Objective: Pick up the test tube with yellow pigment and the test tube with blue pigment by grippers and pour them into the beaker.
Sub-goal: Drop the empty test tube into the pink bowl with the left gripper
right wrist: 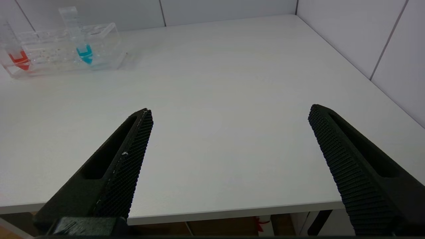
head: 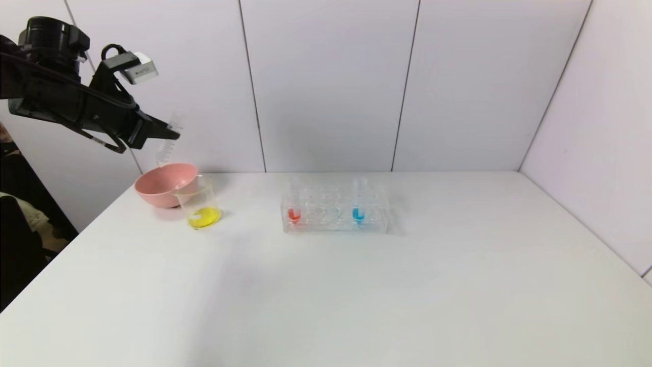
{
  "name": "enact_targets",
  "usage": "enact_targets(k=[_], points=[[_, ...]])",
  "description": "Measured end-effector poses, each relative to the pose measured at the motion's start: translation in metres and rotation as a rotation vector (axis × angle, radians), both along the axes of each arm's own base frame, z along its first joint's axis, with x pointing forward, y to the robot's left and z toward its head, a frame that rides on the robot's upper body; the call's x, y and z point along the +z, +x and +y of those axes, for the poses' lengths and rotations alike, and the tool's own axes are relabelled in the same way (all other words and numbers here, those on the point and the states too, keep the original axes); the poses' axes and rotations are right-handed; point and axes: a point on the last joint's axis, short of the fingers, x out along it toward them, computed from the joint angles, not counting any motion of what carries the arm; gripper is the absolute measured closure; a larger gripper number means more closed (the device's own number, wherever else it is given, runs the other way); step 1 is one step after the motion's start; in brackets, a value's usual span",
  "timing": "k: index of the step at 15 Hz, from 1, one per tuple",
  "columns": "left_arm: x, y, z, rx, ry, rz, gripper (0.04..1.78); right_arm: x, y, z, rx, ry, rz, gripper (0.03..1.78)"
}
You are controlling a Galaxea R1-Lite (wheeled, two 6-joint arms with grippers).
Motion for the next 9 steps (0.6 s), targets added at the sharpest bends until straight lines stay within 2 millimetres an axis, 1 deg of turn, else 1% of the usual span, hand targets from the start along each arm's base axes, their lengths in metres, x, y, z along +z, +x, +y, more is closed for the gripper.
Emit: enact_targets(k=[2,4,9], points=[[0.002,0.003,0.007,0.060,-0.064,-0.011,1.40,0.000,0.000,0.000,0.000,0.000,0.000,0.10],[0.000,0.009,0.016,0.110,-0.109,-0.017,1.40,0.000,0.000,0.000,0.000,0.000,0.000,0.10],[-0.018,0.028,0.037,0.176,-0.107,-0.036,1.40,0.000,0.000,0.000,0.000,0.000,0.000,0.10]])
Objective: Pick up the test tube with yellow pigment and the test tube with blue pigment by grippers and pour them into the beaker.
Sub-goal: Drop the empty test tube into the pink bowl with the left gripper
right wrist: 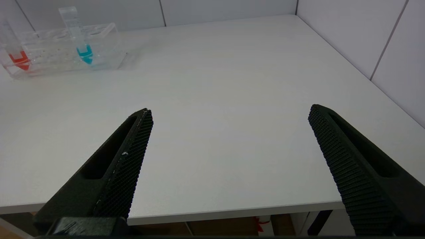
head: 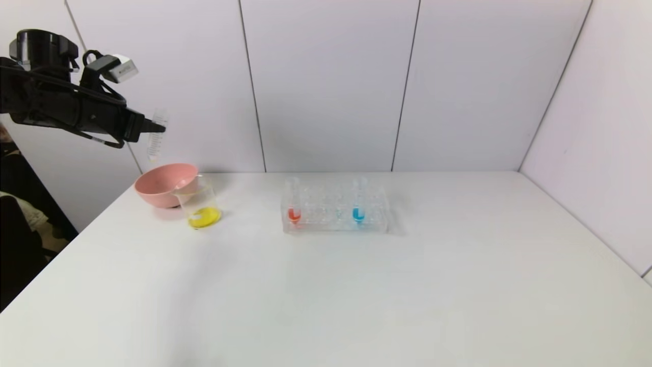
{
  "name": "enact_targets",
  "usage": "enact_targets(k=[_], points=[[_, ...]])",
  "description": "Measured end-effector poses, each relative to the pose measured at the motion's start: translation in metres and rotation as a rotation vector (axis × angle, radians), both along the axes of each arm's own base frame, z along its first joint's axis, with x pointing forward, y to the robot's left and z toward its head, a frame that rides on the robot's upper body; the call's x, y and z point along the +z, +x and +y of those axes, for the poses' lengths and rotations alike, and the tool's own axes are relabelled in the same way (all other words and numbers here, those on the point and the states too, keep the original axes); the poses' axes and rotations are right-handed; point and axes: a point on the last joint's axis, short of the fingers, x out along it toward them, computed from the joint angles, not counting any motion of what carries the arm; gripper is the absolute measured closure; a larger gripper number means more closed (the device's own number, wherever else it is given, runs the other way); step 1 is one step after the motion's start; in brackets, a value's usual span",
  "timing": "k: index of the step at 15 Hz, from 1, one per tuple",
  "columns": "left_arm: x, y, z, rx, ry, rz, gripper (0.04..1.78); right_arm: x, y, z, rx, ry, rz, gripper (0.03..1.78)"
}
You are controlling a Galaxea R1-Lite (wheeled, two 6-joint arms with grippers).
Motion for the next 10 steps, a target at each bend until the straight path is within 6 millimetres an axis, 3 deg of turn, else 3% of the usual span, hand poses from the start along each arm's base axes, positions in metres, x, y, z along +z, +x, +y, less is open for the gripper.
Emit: enact_targets(k=[10], points=[[-0.050,0.033,0.019,0.082,0.019,0.077,1.40,0.000,0.000,0.000,0.000,0.000,0.000,0.10]])
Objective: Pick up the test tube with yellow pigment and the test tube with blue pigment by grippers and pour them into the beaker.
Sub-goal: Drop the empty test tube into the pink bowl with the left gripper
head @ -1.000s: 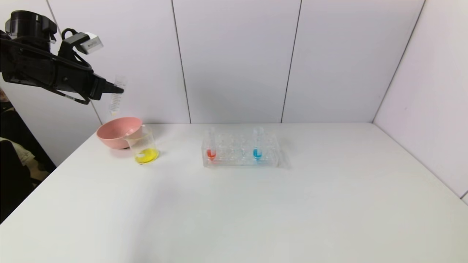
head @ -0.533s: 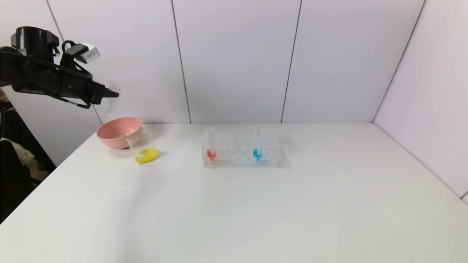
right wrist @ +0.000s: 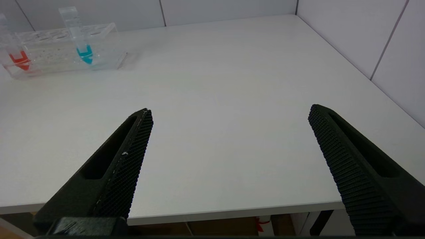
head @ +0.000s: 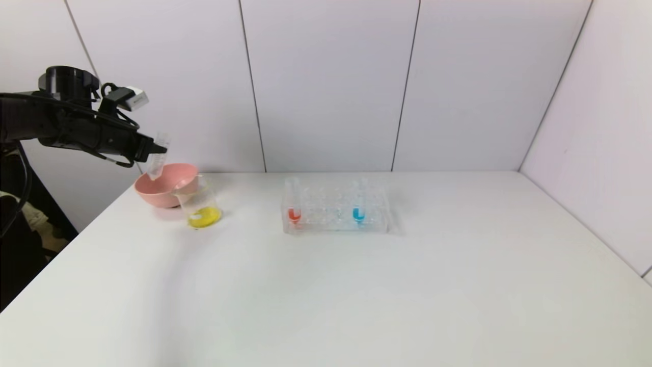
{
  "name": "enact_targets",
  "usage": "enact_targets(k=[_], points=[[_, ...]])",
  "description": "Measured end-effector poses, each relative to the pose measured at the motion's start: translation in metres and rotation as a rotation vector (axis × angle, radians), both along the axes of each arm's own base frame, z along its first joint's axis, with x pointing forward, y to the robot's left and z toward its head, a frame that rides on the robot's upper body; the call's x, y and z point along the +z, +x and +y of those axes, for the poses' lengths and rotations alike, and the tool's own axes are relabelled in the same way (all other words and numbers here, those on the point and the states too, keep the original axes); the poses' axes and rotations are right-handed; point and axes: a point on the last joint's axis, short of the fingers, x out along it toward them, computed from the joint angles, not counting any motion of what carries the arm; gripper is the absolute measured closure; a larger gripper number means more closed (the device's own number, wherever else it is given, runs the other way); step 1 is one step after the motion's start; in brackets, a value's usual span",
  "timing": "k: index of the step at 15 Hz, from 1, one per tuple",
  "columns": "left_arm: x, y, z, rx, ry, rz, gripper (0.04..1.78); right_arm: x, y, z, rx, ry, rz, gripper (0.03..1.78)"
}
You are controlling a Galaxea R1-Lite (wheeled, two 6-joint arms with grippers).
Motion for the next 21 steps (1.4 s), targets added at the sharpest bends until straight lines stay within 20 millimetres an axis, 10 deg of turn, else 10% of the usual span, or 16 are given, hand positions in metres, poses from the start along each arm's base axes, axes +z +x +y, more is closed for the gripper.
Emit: enact_targets(k=[9,17,21], points=[[-0.017,0.008,0.005,0.007,-0.015,0.036,1.28,0.000,0.000,0.000,0.000,0.000,0.000,0.10],[-0.016,0.007,0.006,0.052,-0.088,0.049,0.20,0.000,0.000,0.000,0.000,0.000,0.000,0.10],[-0.002,0.002,0.000,0.049,-0.094,0.020,0.05,0.000,0.000,0.000,0.000,0.000,0.000,0.10]])
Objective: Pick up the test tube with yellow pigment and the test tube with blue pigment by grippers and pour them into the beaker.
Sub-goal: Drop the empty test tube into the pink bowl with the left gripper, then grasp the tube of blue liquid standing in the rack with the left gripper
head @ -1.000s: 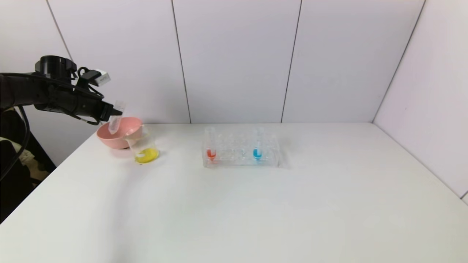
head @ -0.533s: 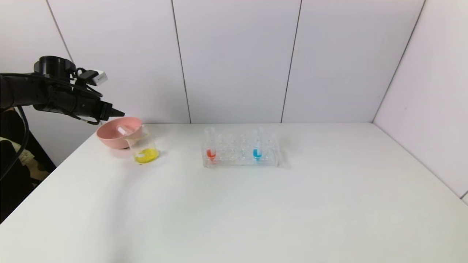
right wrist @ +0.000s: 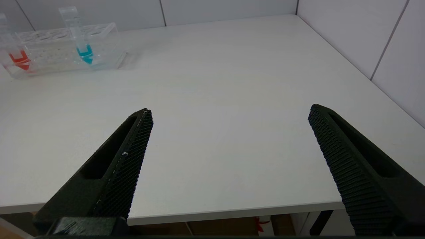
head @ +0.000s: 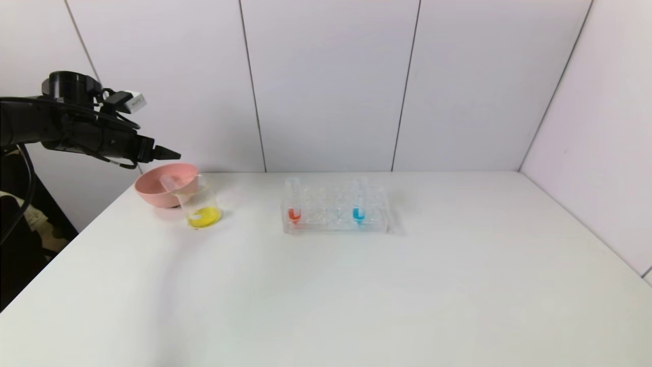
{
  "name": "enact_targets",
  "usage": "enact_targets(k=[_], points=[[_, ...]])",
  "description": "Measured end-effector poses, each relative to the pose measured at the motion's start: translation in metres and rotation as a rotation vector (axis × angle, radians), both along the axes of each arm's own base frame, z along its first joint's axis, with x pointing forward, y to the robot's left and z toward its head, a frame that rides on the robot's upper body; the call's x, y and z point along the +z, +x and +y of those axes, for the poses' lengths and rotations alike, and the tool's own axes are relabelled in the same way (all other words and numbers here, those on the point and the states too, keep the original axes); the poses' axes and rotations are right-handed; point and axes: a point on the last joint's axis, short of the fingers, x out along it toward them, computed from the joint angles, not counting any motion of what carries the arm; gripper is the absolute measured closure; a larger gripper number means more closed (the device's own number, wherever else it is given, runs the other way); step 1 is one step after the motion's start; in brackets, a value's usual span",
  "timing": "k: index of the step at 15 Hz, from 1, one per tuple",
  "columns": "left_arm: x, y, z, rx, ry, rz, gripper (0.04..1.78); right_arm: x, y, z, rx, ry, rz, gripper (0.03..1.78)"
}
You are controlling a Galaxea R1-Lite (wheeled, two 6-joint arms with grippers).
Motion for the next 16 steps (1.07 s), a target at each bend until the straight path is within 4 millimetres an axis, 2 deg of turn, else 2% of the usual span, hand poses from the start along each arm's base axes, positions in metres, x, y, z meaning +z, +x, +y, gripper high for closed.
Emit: enact_targets(k=[4,8,12,16], points=[[0.038,-0.022,-0.017,-0.005,-0.024,-0.056,0.06,0.000,0.000,0.000,0.000,0.000,0.000,0.10],[0.086,-0.062,-0.034,-0.009,-0.049,-0.116,0.06,0.000,0.000,0.000,0.000,0.000,0.000,0.10],[0.135,-0.117,-0.072,-0.030,-0.144,-0.172,0.06,0.000,0.000,0.000,0.000,0.000,0.000,0.10],[0.157,-0.160,-0.119,-0.145,-0.189,-0.207,0.06,0.000,0.000,0.000,0.000,0.000,0.000,0.10]])
